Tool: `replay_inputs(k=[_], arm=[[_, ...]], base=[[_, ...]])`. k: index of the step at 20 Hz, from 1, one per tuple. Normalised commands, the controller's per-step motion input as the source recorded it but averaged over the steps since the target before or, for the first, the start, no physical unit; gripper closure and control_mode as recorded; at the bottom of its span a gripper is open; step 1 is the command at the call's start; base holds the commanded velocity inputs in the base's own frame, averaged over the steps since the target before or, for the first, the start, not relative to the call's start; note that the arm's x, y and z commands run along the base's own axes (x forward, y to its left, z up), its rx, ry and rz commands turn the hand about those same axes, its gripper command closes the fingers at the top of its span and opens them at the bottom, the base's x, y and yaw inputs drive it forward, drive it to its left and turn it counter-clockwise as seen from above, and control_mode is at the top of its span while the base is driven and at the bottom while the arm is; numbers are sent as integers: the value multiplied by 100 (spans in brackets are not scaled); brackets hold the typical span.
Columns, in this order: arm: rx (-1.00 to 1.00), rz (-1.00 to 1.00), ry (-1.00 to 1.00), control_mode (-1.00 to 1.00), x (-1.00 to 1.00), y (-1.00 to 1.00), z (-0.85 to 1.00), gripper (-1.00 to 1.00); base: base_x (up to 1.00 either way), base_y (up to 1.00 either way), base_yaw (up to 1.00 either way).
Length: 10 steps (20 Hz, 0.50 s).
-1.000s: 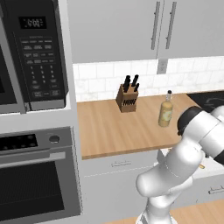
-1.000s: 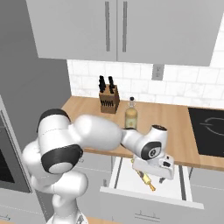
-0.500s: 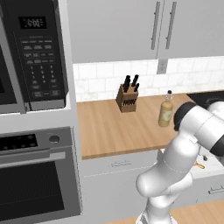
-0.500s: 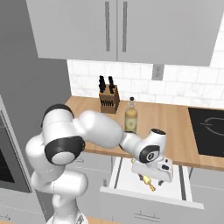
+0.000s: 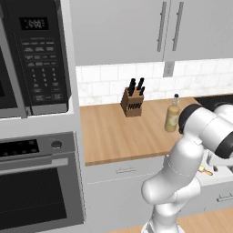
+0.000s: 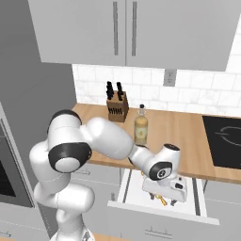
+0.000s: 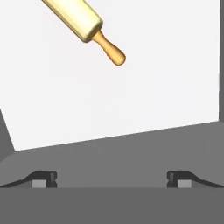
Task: Pick the rolling pin from the drawer and place it on the counter.
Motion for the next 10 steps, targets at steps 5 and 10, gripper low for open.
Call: replay_inputs(k=[5,10], arm=[[0,1,0,-100,-10,0,-12,-100],[0,1,1,-100,-8,0,-12,-100]], base=[[0,0,0],[0,0,0]])
